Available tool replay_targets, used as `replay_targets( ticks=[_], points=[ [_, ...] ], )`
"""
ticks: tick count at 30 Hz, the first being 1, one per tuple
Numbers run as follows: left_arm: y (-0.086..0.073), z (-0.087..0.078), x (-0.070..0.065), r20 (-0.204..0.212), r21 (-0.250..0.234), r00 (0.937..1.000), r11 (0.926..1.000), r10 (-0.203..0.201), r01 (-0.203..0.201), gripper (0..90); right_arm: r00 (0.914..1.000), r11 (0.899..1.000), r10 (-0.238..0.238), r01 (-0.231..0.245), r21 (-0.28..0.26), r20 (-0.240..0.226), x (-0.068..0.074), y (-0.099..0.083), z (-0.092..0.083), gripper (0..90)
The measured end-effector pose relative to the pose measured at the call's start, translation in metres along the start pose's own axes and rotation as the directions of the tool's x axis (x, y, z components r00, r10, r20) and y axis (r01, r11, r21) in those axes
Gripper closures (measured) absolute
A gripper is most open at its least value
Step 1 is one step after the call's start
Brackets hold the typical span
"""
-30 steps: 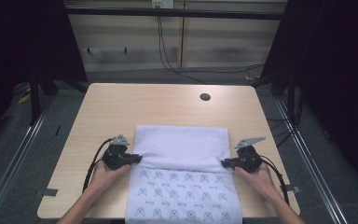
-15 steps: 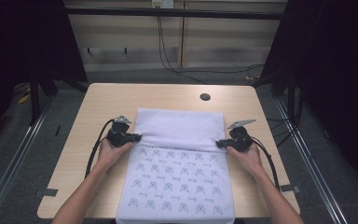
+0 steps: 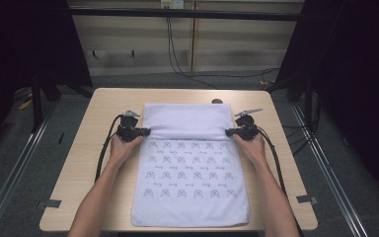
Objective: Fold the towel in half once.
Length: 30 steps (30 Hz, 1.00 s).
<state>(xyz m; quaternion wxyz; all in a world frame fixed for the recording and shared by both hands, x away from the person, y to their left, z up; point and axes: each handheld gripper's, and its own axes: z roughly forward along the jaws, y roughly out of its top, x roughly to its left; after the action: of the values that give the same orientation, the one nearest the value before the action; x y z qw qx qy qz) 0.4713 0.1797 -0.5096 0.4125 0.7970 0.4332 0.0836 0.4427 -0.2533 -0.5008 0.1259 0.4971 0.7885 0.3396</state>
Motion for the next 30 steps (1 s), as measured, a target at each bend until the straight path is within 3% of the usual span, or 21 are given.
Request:
replay_targets(
  ticks=[2, 3, 4, 6, 8, 10, 13, 14, 15, 19, 21, 22, 26, 28, 29, 30],
  points=[
    [-0.001, -0.002, -0.001, -0.002, 0.006, 0.9994, 0.9993, 0.036, -0.036, 87.4, 1.0, 1.0, -0.009, 0.009, 0.015, 0.002, 0.002, 0.005, 0.001, 87.0],
    [-0.002, -0.004, 0.0, 0.012, -0.002, 0.9998, 0.9999, 0.013, -0.013, 87.6, 1.0, 1.0, -0.009, 0.009, 0.015, 0.002, 0.003, 0.005, 0.001, 87.0],
    [-0.001, -0.007, 0.0, 0.01, 0.001, 0.9993, 0.9993, 0.036, -0.036, 87.6, 0.9998, 1.0, -0.009, 0.009, 0.007, -0.015, 0.001, 0.004, 0.0, 87.0],
    [0.001, -0.015, -0.002, 0.043, -0.014, 0.9982, 0.999, 0.042, -0.041, 87.6, 0.9984, 0.999, 0.013, -0.016, -0.048, -0.055, -0.005, 0.003, -0.01, 87.0],
    [0.007, -0.026, -0.009, 0.045, -0.04, 0.9956, 0.996, 0.082, -0.08, 87.6, 0.9955, 0.992, 0.032, -0.043, -0.12, -0.089, -0.009, 0.006, -0.024, 87.0],
    [0.013, -0.039, -0.014, 0.058, -0.077, 0.9931, 0.9922, 0.103, -0.098, 87.5, 0.9946, 0.984, 0.014, -0.031, -0.174, -0.103, -0.008, 0.012, -0.04, 86.9],
    [0.02, -0.068, -0.02, 0.11, -0.157, 0.9907, 0.9857, 0.08, -0.062, 87.5, 0.9926, 0.971, -0.02, -0.009, -0.239, -0.12, -0.003, 0.02, -0.066, 86.9],
    [0.022, -0.078, -0.023, 0.112, -0.166, 0.9889, 0.983, 0.097, -0.078, 87.5, 0.9916, 0.967, -0.031, -0.002, -0.256, -0.126, 0.0, 0.021, -0.074, 86.9],
    [0.023, -0.09, -0.028, 0.109, -0.179, 0.9864, 0.9785, 0.122, -0.101, 87.5, 0.9901, 0.961, -0.045, 0.006, -0.277, -0.133, 0.002, 0.022, -0.083, 86.9],
    [0.028, -0.127, -0.041, 0.125, -0.237, 0.9798, 0.9636, 0.156, -0.123, 87.5, 0.9809, 0.94, -0.106, 0.046, -0.339, -0.163, 0.021, 0.02, -0.116, 86.9],
    [0.028, -0.134, -0.044, 0.135, -0.251, 0.9782, 0.9605, 0.158, -0.12, 87.5, 0.9778, 0.932, -0.13, 0.064, -0.355, -0.164, 0.029, 0.018, -0.13, 86.9],
    [0.03, -0.152, -0.052, 0.13, -0.274, 0.9737, 0.9506, 0.187, -0.146, 87.5, 0.9732, 0.925, -0.15, 0.076, -0.372, -0.174, 0.035, 0.017, -0.142, 86.9],
    [0.031, -0.181, -0.069, 0.167, -0.329, 0.9609, 0.9313, 0.221, -0.157, 87.5, 0.9684, 0.908, -0.195, 0.119, -0.401, -0.155, 0.046, 0.016, -0.169, 86.8],
    [0.031, -0.194, -0.078, 0.169, -0.361, 0.9582, 0.9191, 0.23, -0.157, 87.6, 0.9644, 0.898, -0.217, 0.136, -0.418, -0.152, 0.05, 0.015, -0.183, 86.8],
    [0.031, -0.194, -0.078, 0.169, -0.361, 0.9582, 0.9191, 0.23, -0.157, 87.6, 0.9644, 0.898, -0.217, 0.136, -0.418, -0.152, 0.05, 0.015, -0.183, 86.8],
    [0.029, -0.2, -0.083, 0.186, -0.365, 0.9534, 0.9176, 0.237, -0.157, 87.5, 0.9606, 0.884, -0.239, 0.154, -0.442, -0.143, 0.057, 0.011, -0.197, 86.8]
  ],
)
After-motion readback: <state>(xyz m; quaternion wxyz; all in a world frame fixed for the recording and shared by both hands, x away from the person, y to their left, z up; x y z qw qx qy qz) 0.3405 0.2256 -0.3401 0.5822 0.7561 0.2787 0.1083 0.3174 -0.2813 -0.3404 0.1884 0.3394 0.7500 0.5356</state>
